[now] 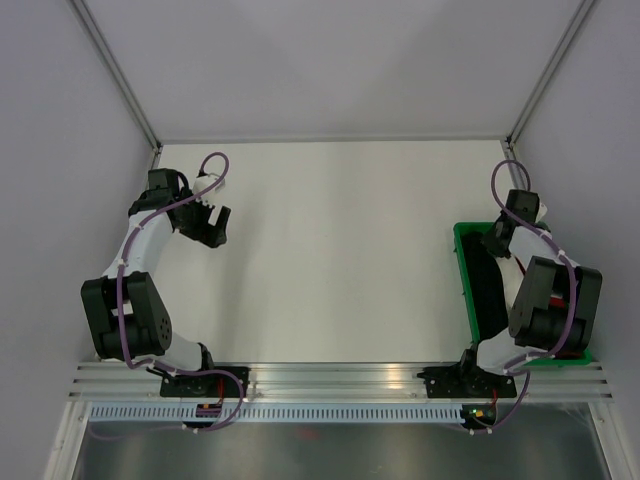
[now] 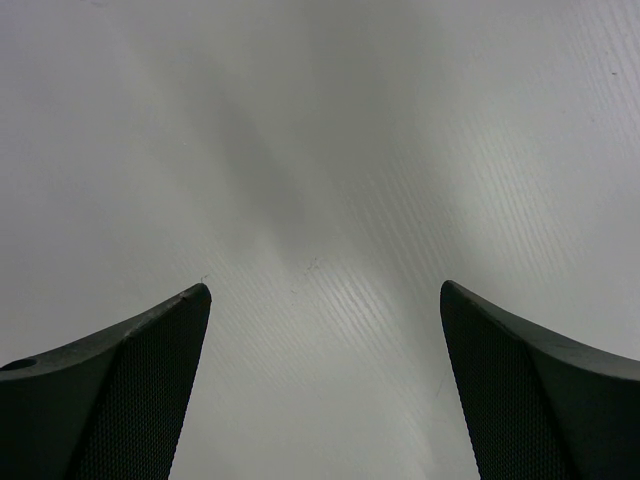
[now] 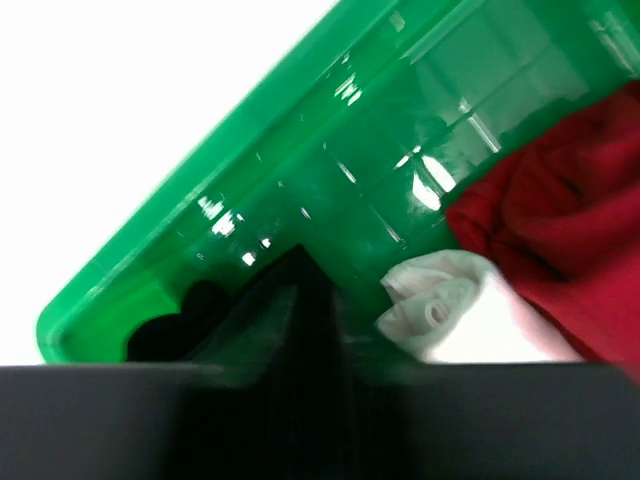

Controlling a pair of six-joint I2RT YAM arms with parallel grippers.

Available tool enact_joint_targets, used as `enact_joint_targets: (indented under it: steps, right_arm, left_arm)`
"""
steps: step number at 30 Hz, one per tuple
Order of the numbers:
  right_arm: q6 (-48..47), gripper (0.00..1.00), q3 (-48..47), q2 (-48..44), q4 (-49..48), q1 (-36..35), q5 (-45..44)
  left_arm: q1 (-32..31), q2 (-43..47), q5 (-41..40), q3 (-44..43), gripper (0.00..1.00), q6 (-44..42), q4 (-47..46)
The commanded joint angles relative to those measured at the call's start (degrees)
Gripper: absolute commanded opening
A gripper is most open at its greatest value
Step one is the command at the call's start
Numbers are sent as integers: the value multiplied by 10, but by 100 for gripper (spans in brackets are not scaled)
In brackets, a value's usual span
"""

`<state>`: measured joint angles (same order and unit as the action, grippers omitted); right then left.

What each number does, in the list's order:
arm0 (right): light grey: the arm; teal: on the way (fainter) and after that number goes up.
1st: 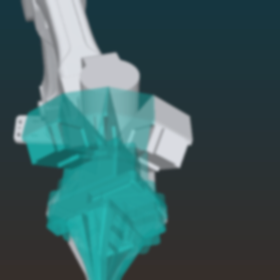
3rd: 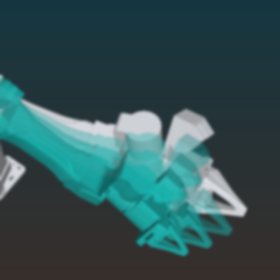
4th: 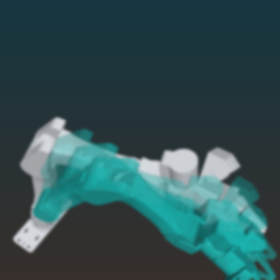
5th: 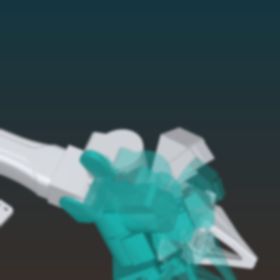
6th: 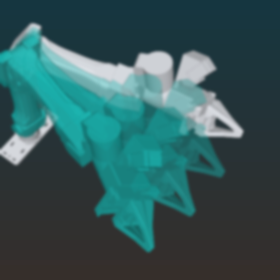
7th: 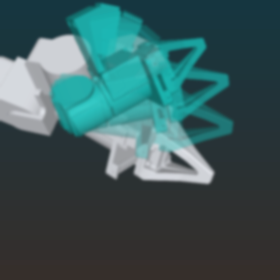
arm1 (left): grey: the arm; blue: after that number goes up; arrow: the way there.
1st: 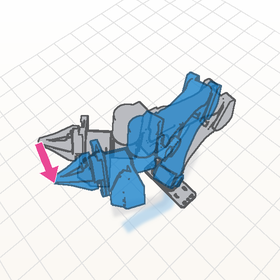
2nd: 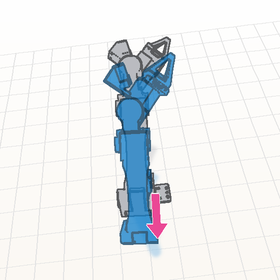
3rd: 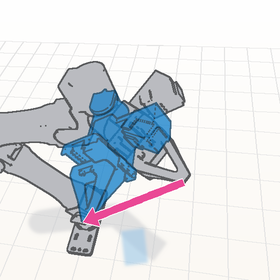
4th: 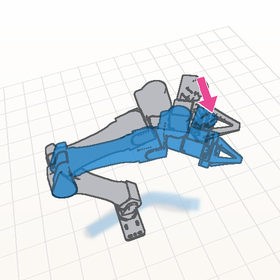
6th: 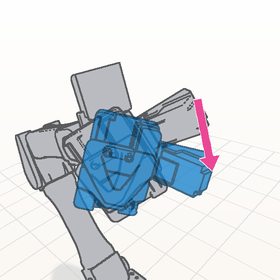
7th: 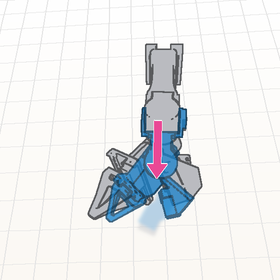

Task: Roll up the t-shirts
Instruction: Place the rolled tshirt into the container

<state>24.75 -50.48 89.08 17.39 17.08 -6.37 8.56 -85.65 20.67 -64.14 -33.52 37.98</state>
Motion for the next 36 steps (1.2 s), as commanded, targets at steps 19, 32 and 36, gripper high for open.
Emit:
enact_joint_targets:
  steps: [19, 32, 36]
  right_arm:
    - [-61, 98, 84, -272, -73, -388, -136]
    - [-44, 98, 261, -399, -166, -643, -254]
    - [-34, 98, 291, -484, -162, -658, -277]
  left_arm:
    - [3, 171, -115, 87, 100, 52, 28]
    - [2, 247, -126, 190, 100, 47, 23]
    - [2, 250, -129, 206, 100, 57, 23]
